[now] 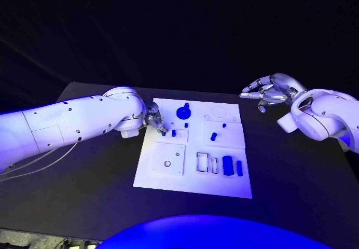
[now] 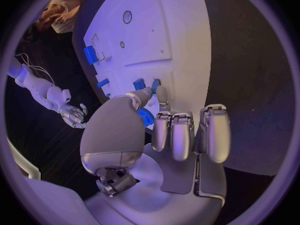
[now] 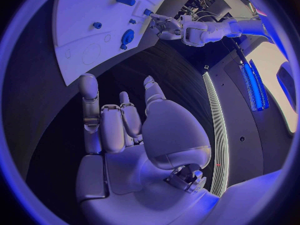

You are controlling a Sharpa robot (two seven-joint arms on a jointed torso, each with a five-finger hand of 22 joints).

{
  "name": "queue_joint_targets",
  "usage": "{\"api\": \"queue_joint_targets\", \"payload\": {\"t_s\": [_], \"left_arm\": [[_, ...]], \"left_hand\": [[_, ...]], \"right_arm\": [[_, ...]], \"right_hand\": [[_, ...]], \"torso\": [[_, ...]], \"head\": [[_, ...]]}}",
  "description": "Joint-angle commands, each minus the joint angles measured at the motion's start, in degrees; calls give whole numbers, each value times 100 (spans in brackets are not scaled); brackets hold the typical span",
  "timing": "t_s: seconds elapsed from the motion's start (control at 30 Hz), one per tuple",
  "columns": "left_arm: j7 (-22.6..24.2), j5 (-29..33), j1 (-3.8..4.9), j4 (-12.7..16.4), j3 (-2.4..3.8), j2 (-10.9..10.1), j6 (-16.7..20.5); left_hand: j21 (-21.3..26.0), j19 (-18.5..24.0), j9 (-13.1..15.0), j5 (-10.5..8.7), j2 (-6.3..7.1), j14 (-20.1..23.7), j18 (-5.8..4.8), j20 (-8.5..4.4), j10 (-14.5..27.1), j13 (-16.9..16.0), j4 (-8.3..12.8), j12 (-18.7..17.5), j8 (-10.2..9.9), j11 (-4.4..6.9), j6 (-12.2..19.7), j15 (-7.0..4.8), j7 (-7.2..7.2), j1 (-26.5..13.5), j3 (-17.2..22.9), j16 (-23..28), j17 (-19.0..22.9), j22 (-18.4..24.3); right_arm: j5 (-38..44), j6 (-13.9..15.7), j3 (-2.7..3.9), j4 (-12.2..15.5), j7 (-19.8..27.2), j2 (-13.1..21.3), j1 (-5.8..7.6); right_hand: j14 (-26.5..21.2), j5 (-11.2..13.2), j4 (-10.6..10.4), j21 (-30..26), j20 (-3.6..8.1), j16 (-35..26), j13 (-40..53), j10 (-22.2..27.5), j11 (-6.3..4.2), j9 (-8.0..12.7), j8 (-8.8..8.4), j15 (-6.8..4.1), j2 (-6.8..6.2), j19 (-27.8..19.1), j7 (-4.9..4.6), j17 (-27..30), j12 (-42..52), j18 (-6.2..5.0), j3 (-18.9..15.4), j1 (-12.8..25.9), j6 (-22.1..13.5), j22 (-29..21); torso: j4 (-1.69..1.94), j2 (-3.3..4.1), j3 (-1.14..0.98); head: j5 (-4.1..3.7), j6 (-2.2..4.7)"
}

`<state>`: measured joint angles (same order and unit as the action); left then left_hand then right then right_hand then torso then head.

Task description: Assemble the parts on the task board

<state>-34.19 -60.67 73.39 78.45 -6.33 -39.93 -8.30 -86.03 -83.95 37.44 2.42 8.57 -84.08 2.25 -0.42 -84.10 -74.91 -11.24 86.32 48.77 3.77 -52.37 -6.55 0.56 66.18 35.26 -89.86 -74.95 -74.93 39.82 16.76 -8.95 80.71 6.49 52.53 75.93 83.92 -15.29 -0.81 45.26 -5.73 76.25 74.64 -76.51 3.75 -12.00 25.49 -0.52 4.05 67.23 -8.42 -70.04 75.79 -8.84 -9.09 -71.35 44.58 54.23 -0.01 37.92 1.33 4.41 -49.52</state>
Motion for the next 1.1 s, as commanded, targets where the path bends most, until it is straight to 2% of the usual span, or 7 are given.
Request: {"api": "queue_joint_targets", "payload": {"t_s": [0.03,0.23,0.67,1.1], "left_arm": [[-43,46,-6,-8,-5,12,-2],[-38,67,-6,-15,-5,26,-17],[-56,122,-6,-25,-6,29,-94],[-102,130,-6,-36,-6,29,-74]], "left_hand": [[-17,-311,-6,36,-79,-592,-88,-29,-280,-878,-39,20,-36,34,51,-31,-13,19,8,-14,-1505,-1081],[-21,-314,-3,35,-87,-592,-89,-29,-279,-877,-54,19,-38,30,56,-29,-19,11,6,-14,-1505,-1086],[-30,-323,26,35,57,-592,-93,-26,-286,-894,-80,27,-19,26,40,-21,-17,-5,-101,-14,-1505,-1099],[-38,-330,61,34,111,-592,-96,-26,-292,-902,-264,30,15,35,-39,-25,-3,-126,-315,-14,-1505,-1110]], "right_arm": [[9,-27,2,9,33,5,-2],[9,-25,2,13,33,5,-2],[9,-23,2,18,37,17,-1],[9,-13,2,20,44,23,-1]], "right_hand": [[109,-21,-1,-18,-6,-10,-6,9,10,-6,18,12,58,-31,-18,5,3,-47,-20,-13,-39,-5],[109,-21,-1,-18,-6,-10,-6,9,10,-6,18,12,58,-31,-18,5,3,-47,-20,-13,-39,-5],[109,-21,-1,-18,-6,-10,-6,9,10,-6,18,12,58,-31,-18,5,3,-47,-20,-13,-39,-5],[109,-21,-1,-18,-6,-10,-6,9,10,-6,19,12,58,-31,-18,5,3,-47,-21,-13,-40,-6]], "torso": [[2,1,0],[0,-2,1],[7,-1,2],[2,0,2]], "head": [[-3,-9],[-11,-4],[-26,-11],[-15,-10]]}}
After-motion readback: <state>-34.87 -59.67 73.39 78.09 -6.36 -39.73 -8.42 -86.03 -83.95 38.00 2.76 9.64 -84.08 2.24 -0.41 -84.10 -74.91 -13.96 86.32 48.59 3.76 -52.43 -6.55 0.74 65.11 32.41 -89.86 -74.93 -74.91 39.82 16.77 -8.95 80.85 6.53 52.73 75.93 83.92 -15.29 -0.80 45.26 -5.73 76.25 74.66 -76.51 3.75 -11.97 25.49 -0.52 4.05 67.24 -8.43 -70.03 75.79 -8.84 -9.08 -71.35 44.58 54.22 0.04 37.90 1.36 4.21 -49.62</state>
